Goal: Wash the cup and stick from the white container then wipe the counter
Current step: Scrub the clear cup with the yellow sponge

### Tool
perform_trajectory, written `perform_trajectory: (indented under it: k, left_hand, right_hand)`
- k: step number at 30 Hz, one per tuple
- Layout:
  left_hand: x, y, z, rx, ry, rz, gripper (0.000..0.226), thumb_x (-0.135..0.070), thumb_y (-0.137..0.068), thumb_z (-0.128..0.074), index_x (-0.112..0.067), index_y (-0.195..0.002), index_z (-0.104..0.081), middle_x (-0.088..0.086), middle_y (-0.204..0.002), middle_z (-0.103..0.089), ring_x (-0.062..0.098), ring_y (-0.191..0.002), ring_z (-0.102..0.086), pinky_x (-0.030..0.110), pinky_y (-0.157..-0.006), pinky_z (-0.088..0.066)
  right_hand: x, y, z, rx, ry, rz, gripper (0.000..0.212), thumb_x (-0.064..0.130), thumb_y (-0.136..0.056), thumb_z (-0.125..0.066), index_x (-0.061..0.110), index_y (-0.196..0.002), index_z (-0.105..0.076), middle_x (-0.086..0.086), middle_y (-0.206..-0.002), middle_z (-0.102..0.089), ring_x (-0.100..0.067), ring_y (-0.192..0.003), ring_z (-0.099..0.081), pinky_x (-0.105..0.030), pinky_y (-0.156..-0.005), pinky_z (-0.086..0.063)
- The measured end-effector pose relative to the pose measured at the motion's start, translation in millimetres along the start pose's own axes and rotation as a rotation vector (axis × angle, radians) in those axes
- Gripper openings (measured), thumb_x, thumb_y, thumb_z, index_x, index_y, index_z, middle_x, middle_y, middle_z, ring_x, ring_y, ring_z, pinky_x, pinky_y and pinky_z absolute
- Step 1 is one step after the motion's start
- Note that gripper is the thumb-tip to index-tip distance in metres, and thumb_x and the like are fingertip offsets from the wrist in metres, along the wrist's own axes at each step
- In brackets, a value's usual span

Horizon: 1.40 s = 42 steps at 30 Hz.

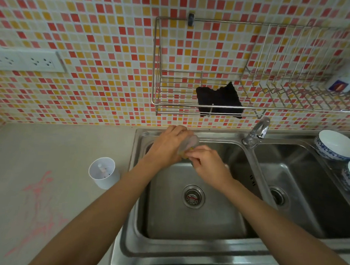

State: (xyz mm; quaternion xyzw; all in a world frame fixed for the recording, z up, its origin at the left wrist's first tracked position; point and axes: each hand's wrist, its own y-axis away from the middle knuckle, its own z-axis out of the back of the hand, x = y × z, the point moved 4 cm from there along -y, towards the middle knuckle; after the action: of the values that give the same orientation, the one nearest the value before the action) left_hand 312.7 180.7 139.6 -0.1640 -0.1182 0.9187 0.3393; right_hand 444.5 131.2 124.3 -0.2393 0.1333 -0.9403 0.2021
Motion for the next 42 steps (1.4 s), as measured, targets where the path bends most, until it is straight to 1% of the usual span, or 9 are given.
perform_trajectory:
  k: [7,12,17,20,24,28,31,36,42]
  left_hand:
    - [-0.6,-2.9,10.9,-0.019,0.093,-0.036,0.075,-0.026,-0.066,-0.086,-0.010,-0.131,-0.053,0.008,-0.127,-0.056,0.023,-0.118,-0.048,0.031,-0.101,-0.035]
    - [6.6,1.0,5.4,0.064,0.087,-0.021,0.076,-0.026,-0.067,-0.084,-0.012,-0.134,-0.050,0.009,-0.130,-0.051,0.025,-0.118,-0.046,0.035,-0.101,-0.040]
    - [5.5,5.1,3.9,0.063,0.106,-0.007,0.080,-0.028,-0.066,-0.085,-0.015,-0.137,-0.048,0.006,-0.133,-0.049,0.022,-0.123,-0.044,0.036,-0.102,-0.043]
    - [6.0,2.9,8.2,0.060,0.127,-0.008,0.081,-0.028,-0.065,-0.086,-0.014,-0.136,-0.048,0.007,-0.133,-0.049,0.022,-0.123,-0.044,0.033,-0.105,-0.037]
    - [12.7,9.6,8.0,0.089,0.152,0.014,0.083,-0.029,-0.065,-0.086,-0.013,-0.137,-0.047,0.008,-0.133,-0.049,0.024,-0.122,-0.044,0.034,-0.104,-0.039]
    - [12.8,9.5,10.2,0.103,0.208,0.031,0.087,-0.025,-0.063,-0.088,-0.015,-0.138,-0.045,0.005,-0.134,-0.047,0.020,-0.124,-0.041,0.029,-0.107,-0.032]
    - [13.3,6.6,9.0,0.146,0.255,0.051,0.091,-0.028,-0.063,-0.087,-0.019,-0.140,-0.041,0.001,-0.137,-0.044,0.018,-0.126,-0.039,0.034,-0.108,-0.035]
    - [10.0,6.3,2.0,0.069,0.269,0.117,0.097,-0.034,-0.062,-0.088,-0.014,-0.141,-0.034,0.004,-0.138,-0.042,0.019,-0.126,-0.038,0.035,-0.107,-0.037]
    - [9.6,10.0,-0.4,-0.087,0.221,0.066,0.082,-0.032,-0.059,-0.090,-0.004,-0.123,-0.048,0.011,-0.119,-0.050,0.021,-0.105,-0.053,0.038,-0.083,-0.055]
  right_hand:
    - [0.4,-5.2,25.5,-0.066,0.382,0.146,0.037,-0.002,-0.066,-0.076,0.014,-0.099,-0.076,0.000,-0.103,-0.074,-0.027,-0.101,-0.063,-0.037,-0.077,-0.047]
    - [2.6,-0.8,4.6,0.034,-0.172,-0.152,0.026,0.000,-0.083,-0.067,0.015,-0.103,-0.076,-0.002,-0.102,-0.074,-0.021,-0.098,-0.064,-0.006,-0.086,-0.037]
    - [1.0,-4.9,15.8,0.012,0.325,0.156,0.039,-0.001,-0.064,-0.077,0.017,-0.099,-0.076,0.000,-0.104,-0.073,-0.026,-0.102,-0.063,-0.039,-0.080,-0.051]
    - [2.5,-0.7,14.9,-0.033,0.243,0.117,0.037,-0.004,-0.069,-0.074,0.016,-0.101,-0.076,0.001,-0.104,-0.074,-0.025,-0.101,-0.063,-0.039,-0.080,-0.052]
    - [1.1,3.0,7.5,0.054,-0.270,-0.177,0.026,0.007,-0.085,-0.068,0.019,-0.107,-0.074,0.001,-0.106,-0.073,-0.015,-0.101,-0.062,-0.017,-0.089,-0.045]
    - [-0.2,-0.4,16.1,0.078,0.122,0.141,0.040,0.008,-0.073,-0.079,0.017,-0.112,-0.072,0.003,-0.114,-0.070,-0.021,-0.106,-0.060,-0.035,-0.092,-0.051]
    - [5.3,1.5,18.6,0.040,0.196,0.239,0.034,0.003,-0.069,-0.081,0.013,-0.102,-0.075,0.000,-0.104,-0.073,-0.024,-0.096,-0.063,-0.032,-0.083,-0.056]
    - [7.7,-2.9,23.9,-0.046,0.108,0.224,0.029,0.000,-0.074,-0.076,0.010,-0.101,-0.075,-0.003,-0.103,-0.073,-0.025,-0.097,-0.063,-0.029,-0.086,-0.053]
    - [1.5,-8.2,20.5,0.241,0.025,0.083,0.035,0.007,-0.091,-0.059,0.020,-0.123,-0.066,0.004,-0.123,-0.066,-0.014,-0.117,-0.053,-0.023,-0.103,-0.038]
